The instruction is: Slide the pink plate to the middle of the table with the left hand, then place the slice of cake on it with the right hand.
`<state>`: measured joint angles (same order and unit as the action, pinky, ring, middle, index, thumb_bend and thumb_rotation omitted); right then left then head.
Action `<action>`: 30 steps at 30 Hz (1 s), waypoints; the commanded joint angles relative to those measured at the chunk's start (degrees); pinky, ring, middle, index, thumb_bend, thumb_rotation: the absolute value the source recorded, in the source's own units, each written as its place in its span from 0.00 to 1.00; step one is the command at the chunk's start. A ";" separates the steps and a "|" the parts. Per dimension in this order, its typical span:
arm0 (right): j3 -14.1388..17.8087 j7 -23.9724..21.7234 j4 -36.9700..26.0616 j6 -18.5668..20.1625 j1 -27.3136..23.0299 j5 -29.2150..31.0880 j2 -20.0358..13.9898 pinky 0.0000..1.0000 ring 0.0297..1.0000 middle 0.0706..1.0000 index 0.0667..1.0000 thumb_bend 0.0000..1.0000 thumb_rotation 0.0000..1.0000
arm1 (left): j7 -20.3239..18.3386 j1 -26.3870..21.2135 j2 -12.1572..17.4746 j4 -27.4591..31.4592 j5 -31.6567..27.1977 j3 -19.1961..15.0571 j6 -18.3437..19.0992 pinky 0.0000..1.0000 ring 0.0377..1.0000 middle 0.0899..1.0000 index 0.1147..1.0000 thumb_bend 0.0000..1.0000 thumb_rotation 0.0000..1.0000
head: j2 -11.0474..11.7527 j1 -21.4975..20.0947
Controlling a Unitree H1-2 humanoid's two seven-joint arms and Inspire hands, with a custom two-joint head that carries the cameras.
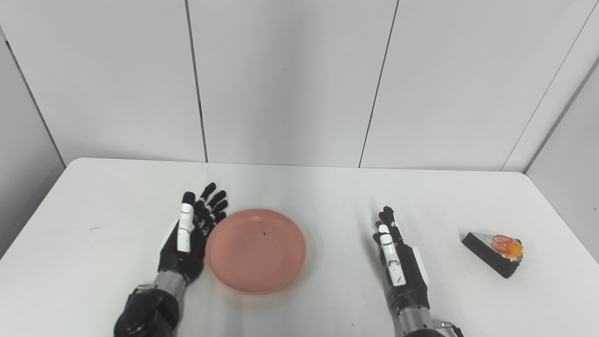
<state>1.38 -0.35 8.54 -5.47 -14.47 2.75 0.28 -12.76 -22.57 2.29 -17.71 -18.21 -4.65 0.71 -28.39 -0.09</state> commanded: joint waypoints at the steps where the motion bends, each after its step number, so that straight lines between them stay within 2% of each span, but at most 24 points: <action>1: 0.00 -0.50 -1.71 -1.82 -0.50 0.27 -0.36 0.99 0.99 1.00 1.00 0.59 0.89 | 0.29 2.24 -1.67 -1.19 0.92 0.82 -0.68 0.99 0.97 0.96 0.95 0.83 1.00 | -0.05 0.00; 7: 0.51 -0.61 -2.24 -1.36 -0.52 1.07 -0.59 0.97 0.98 0.98 1.00 0.56 0.89 | 2.90 3.15 -5.12 -1.41 3.65 1.82 -3.42 1.00 0.99 0.99 0.98 0.81 1.00 | -0.89 0.62; 12: 1.06 -0.64 -2.71 0.25 -0.60 1.84 -1.16 0.99 0.98 0.98 0.99 0.63 0.87 | 4.51 3.35 -7.34 -2.40 6.02 2.72 -6.20 1.00 1.00 1.00 0.99 0.79 1.00 | -1.19 1.24; 14: 1.22 -0.47 -2.55 -0.20 -0.72 1.41 -1.67 1.00 0.98 0.98 0.99 0.66 0.86 | 4.99 3.34 -7.80 -2.62 7.13 3.25 -6.89 1.00 1.00 1.00 1.00 0.77 1.00 | -1.34 1.30; 21: 3.07 1.07 -2.68 -2.25 -3.13 -0.70 -4.53 1.00 0.98 0.98 0.99 0.66 0.87 | 4.67 2.34 -7.53 -5.96 9.23 4.47 -10.44 1.00 1.00 1.00 1.00 0.75 1.00 | -2.11 -0.91; 23: 4.14 2.27 -3.62 -2.61 -4.40 -2.00 -6.04 1.00 0.96 0.96 0.97 0.65 0.85 | 4.51 2.24 -7.24 -6.01 9.50 4.71 -10.00 1.00 1.00 1.00 1.00 0.75 1.00 | -2.27 -1.83; 27: 6.32 4.26 -7.05 0.11 -6.23 -4.55 -8.84 1.00 0.96 0.94 0.95 0.64 0.78 | 3.91 2.59 -6.69 -4.70 9.26 5.10 -8.69 1.00 1.00 1.00 1.00 0.76 1.00 | -2.52 -4.23; 30: 7.74 5.19 -8.28 0.65 -7.23 -5.97 -10.91 1.00 0.97 0.95 0.96 0.62 0.73 | 3.34 2.92 -6.22 -4.11 8.73 5.06 -8.64 1.00 1.00 1.00 1.00 0.76 1.00 | -2.66 -7.36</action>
<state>8.54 4.03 2.02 -4.98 -20.31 -2.30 -9.56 -8.22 -22.52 -4.54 -20.36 -9.05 0.14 -7.90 -31.03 -5.98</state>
